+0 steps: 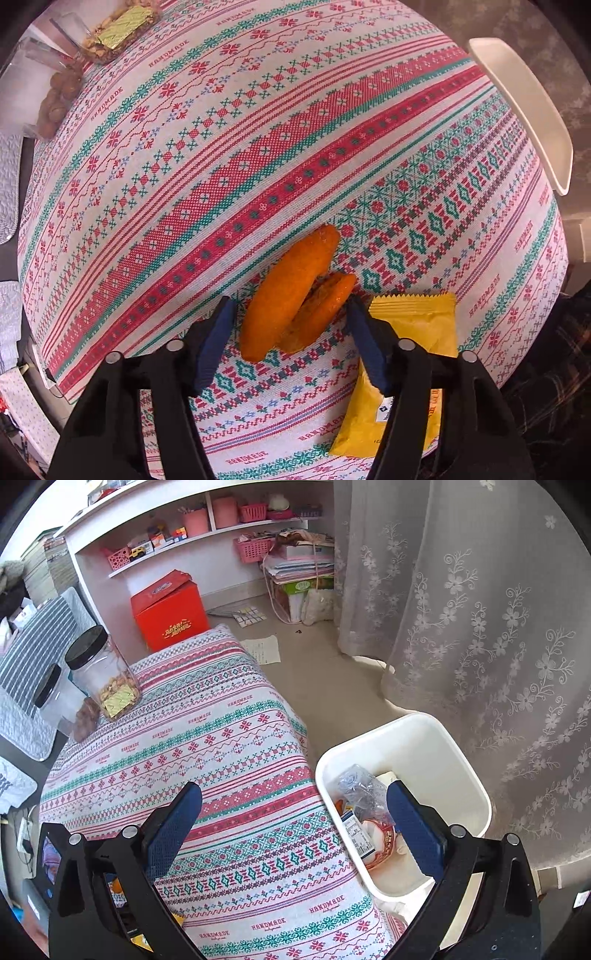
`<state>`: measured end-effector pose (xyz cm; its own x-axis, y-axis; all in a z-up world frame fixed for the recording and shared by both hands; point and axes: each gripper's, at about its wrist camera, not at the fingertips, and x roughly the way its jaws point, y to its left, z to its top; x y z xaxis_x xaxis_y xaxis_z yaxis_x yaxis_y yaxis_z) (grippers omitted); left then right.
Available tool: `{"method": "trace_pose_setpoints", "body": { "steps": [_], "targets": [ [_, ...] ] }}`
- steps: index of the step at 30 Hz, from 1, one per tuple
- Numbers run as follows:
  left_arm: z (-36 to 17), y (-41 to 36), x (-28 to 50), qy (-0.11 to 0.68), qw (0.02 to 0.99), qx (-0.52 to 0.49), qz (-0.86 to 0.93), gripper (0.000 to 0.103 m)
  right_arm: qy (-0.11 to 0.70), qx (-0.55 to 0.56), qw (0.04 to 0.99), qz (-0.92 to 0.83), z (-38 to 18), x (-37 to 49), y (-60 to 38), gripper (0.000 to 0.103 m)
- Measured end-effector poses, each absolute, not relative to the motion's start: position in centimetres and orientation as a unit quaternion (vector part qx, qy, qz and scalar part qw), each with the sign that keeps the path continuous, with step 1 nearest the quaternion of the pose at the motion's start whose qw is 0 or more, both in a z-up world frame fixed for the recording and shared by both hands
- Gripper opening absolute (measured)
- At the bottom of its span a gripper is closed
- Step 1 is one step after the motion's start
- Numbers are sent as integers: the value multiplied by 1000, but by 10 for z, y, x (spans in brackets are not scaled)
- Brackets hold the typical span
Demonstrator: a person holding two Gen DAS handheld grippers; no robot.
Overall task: Collect trash
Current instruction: 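Grasp the two orange sticks with the left tool while the right grasps the yellow packet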
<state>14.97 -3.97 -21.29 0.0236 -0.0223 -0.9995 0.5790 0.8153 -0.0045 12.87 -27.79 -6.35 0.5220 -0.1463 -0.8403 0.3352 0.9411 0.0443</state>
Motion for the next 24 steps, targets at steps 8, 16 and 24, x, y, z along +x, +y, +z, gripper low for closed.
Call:
{"method": "trace_pose_setpoints", "body": {
  "steps": [8,16,24],
  "targets": [
    [-195,1,153,650,723,146,-182,25,548,153,822,-43,-97,128,-243,96],
    [-65,71,125,527,844,15,-97,25,671,124,730,50,-177,90,-128,93],
    [-35,109,96,456,883,-72,-81,25,674,119,729,6,-210,76,-80,87]
  ]
}}
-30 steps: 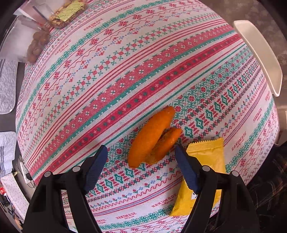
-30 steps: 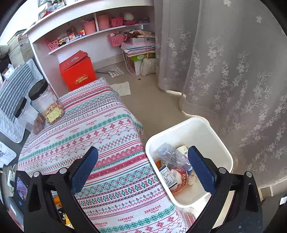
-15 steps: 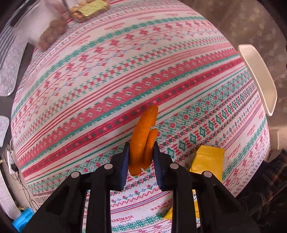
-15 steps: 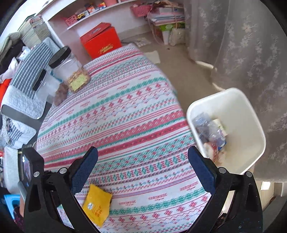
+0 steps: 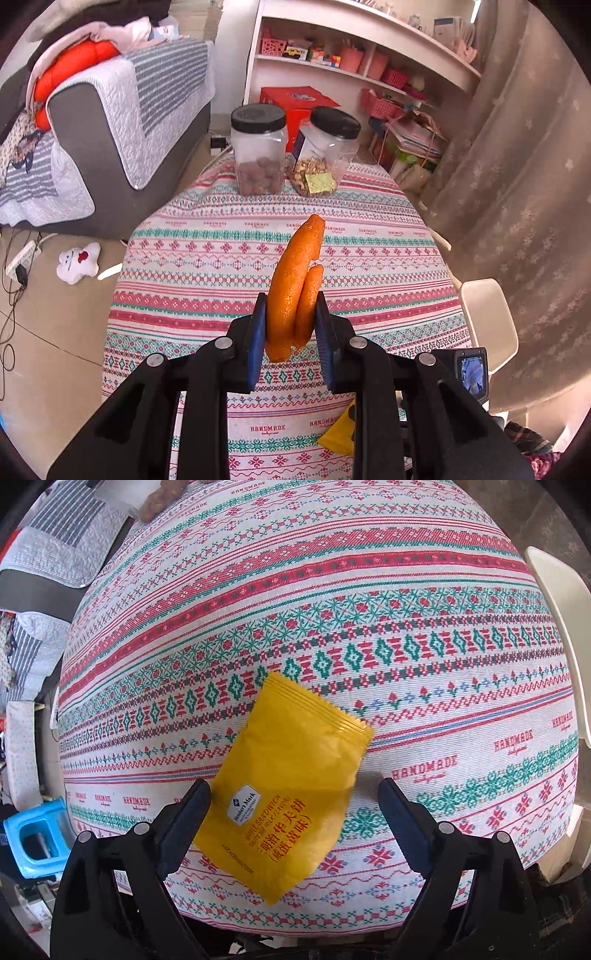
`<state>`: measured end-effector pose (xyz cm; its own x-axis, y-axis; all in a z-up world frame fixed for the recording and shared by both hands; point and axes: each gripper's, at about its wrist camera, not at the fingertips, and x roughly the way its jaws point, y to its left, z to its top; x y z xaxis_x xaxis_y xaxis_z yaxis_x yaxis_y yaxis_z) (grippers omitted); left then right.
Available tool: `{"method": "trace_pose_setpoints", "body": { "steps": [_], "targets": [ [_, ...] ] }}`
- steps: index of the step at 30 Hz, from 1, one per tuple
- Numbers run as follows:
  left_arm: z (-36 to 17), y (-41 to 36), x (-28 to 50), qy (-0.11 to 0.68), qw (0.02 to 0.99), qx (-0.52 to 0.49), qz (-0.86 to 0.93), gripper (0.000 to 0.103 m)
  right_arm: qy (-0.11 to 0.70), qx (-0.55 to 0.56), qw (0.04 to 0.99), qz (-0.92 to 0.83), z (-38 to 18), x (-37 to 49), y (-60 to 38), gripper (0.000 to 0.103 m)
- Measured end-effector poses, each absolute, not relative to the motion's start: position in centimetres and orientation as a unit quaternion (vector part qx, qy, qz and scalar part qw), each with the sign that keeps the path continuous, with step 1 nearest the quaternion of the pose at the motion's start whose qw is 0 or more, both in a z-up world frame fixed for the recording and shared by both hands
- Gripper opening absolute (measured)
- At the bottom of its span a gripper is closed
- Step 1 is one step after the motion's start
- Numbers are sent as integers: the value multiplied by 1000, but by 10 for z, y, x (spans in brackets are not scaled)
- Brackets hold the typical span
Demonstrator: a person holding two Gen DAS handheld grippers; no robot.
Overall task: Collect trash
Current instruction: 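Grasp the two orange sticks with the left tool while the right grasps the yellow packet, then carry the orange sticks and yellow packet to the white bin and release both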
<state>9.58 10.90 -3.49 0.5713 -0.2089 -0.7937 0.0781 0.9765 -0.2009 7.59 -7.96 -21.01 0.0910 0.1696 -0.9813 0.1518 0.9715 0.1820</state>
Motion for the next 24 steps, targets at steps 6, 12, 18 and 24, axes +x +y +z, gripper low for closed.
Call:
{"method": "trace_pose_setpoints", "body": {
  "steps": [6,12,18,24],
  "targets": [
    [-55,123,100,474,874,-88,-59,25,646,104,756,-6,-206,87,-57,55],
    [-59,135,105,474,874,-97,-45,25,627,154,764,19,-192,115,-69,41],
    [-69,142,115,472,873,-119,-33,25,572,171,802,27,-162,143,-83,40],
    [-68,141,121,448,881,-147,-31,25,488,159,858,32,-115,161,-111,40]
  ]
}}
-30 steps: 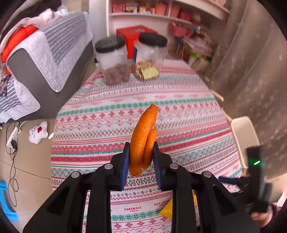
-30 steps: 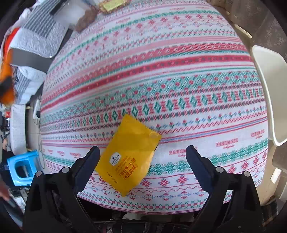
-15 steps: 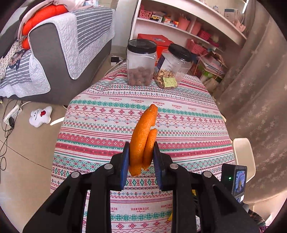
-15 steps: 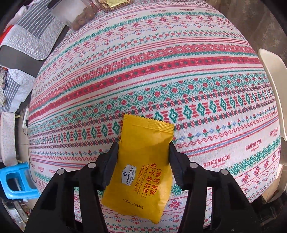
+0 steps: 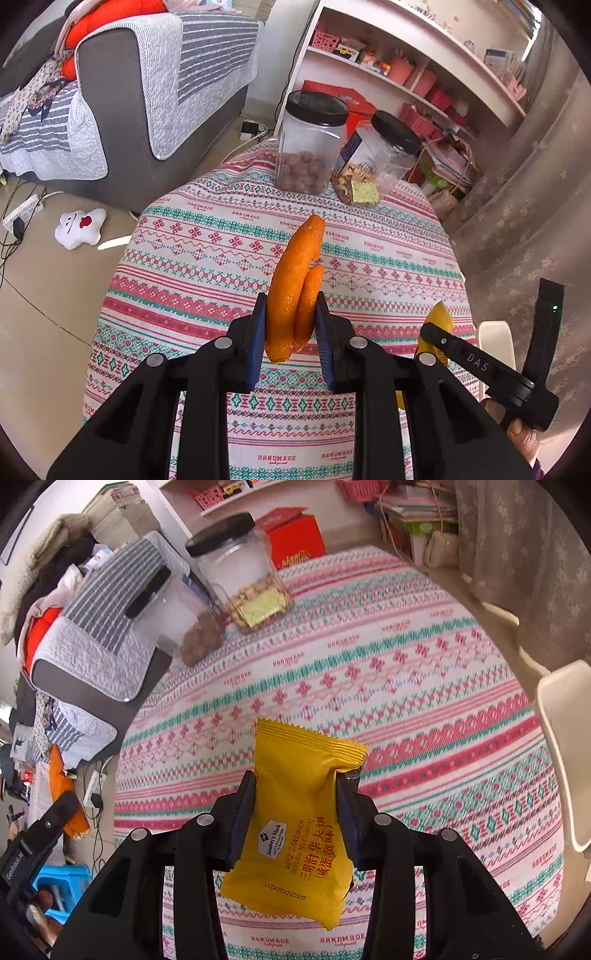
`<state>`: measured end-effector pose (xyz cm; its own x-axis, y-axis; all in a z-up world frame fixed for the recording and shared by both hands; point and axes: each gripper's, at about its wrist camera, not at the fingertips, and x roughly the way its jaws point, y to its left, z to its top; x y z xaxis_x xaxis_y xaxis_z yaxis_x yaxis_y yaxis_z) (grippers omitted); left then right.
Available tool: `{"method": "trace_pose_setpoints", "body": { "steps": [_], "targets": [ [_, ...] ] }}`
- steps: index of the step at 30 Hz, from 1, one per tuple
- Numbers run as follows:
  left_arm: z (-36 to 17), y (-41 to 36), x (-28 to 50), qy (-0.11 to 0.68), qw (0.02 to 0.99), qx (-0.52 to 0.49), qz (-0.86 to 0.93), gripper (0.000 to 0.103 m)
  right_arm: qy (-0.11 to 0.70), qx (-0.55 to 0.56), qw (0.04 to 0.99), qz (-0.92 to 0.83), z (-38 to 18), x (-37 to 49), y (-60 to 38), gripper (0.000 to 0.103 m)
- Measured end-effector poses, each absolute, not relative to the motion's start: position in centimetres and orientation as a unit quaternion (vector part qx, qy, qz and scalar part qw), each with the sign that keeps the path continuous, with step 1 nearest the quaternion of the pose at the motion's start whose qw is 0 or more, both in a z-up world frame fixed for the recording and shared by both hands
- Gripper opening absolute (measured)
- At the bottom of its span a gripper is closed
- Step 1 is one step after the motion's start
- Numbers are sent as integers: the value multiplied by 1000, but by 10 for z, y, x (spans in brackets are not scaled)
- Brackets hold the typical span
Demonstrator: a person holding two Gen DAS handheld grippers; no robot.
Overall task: Collect trash
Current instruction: 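Carry the orange sticks and yellow packet to the white bin and release both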
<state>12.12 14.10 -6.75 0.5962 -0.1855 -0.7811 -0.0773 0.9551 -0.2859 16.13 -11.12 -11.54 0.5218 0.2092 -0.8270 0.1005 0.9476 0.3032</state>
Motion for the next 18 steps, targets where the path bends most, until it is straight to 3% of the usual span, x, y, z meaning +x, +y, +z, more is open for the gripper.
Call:
{"method": "trace_pose_setpoints", "body": {
  "steps": [18],
  "targets": [
    [-31,111,112,334,931,-144,-12,25,268,35,960,-72,-39,130,-138,40]
  ]
}}
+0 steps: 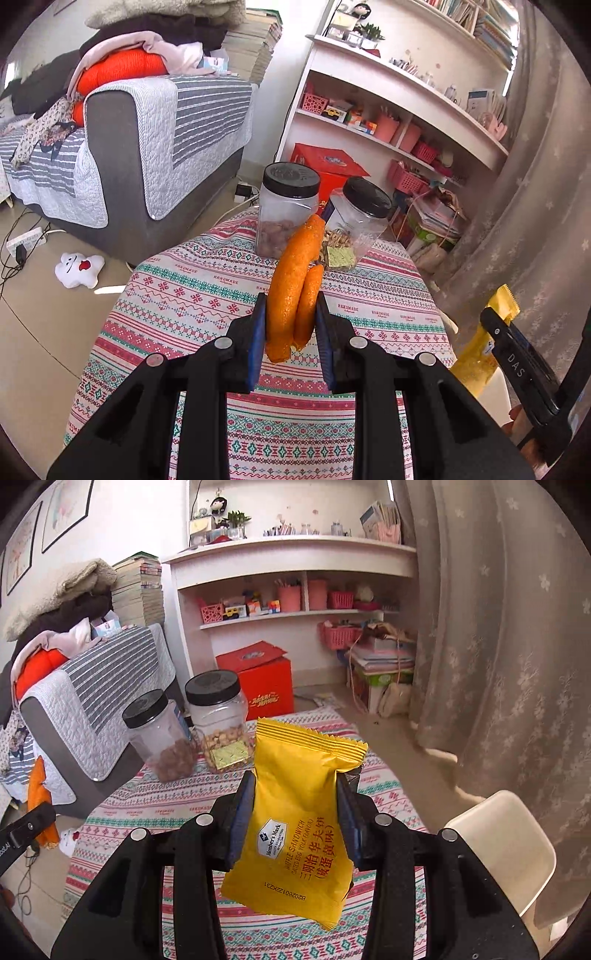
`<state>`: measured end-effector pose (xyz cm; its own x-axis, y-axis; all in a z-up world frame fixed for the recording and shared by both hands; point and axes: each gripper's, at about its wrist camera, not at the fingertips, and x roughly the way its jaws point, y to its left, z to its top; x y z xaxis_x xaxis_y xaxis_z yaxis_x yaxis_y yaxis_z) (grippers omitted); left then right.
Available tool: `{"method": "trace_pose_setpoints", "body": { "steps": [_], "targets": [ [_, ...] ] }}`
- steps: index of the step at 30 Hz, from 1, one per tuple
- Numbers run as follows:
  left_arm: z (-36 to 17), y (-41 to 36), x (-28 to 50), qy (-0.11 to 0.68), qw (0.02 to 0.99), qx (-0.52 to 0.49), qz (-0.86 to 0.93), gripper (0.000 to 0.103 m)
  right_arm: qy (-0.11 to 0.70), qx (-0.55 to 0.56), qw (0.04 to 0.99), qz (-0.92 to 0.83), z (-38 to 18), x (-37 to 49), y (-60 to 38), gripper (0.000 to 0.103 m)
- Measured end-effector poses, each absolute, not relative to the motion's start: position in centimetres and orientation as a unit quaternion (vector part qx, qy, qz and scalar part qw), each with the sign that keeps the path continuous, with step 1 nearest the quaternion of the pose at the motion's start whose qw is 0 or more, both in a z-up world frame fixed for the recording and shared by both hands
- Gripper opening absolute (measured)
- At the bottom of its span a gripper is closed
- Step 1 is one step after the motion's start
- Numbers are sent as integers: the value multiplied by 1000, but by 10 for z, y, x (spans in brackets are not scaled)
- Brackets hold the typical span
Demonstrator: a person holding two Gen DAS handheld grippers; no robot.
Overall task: Collect trash
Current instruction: 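Carry the orange sticks and yellow packet to the white bin and release both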
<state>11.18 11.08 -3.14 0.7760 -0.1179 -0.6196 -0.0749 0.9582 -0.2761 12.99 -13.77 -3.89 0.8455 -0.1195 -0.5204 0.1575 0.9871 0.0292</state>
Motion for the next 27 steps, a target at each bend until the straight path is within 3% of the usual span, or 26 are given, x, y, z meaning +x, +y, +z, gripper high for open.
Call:
{"method": "trace_pose_setpoints", "body": {
  "steps": [13,27],
  "targets": [
    [-25,63,112,306,944,-120,-13,25,208,3,963,-169,-18,107,-187,41],
    [-33,-13,119,320,939,-111,-62,25,239,17,922,-305,-27,89,-315,46]
  ]
}}
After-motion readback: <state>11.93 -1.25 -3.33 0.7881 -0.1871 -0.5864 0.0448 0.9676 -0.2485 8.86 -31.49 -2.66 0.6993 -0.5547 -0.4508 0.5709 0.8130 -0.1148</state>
